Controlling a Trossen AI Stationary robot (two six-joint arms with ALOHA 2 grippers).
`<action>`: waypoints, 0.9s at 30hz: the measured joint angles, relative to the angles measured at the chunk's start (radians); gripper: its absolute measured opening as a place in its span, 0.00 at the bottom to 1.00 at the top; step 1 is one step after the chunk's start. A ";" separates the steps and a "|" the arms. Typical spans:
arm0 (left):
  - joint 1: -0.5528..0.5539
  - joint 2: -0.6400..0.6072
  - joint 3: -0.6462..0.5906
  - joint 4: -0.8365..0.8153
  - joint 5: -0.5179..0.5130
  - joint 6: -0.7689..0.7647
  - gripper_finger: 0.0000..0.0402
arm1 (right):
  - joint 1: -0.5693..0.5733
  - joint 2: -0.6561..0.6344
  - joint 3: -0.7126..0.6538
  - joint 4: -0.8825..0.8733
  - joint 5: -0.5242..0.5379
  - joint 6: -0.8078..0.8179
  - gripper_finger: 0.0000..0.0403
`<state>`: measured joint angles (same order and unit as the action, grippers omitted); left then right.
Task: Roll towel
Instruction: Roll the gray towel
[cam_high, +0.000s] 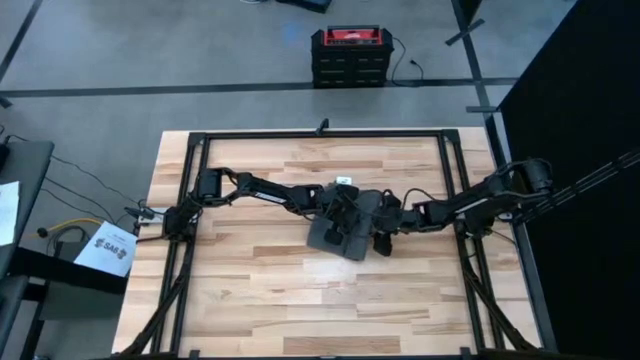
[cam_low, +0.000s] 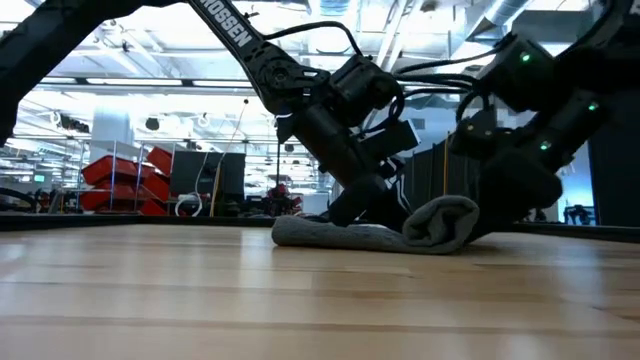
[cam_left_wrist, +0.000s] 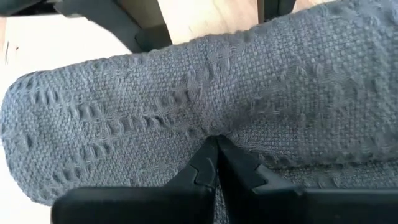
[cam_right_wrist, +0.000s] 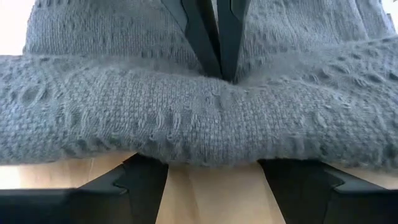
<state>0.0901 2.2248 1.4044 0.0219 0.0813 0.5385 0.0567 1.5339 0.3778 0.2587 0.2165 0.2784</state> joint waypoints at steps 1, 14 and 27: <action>0.000 -0.002 0.000 0.000 0.000 -0.005 0.00 | -0.003 0.000 -0.001 0.005 -0.004 -0.005 0.60; 0.003 -0.143 -0.006 -0.157 -0.043 -0.019 0.00 | -0.006 -0.026 -0.004 0.027 -0.014 -0.021 0.59; -0.014 -0.355 -0.003 -0.443 -0.130 -0.088 0.00 | -0.051 -0.031 0.184 -0.011 -0.014 -0.230 0.59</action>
<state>0.0764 1.8695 1.4017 -0.4213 -0.0490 0.4501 0.0061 1.5025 0.5616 0.2481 0.2028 0.0485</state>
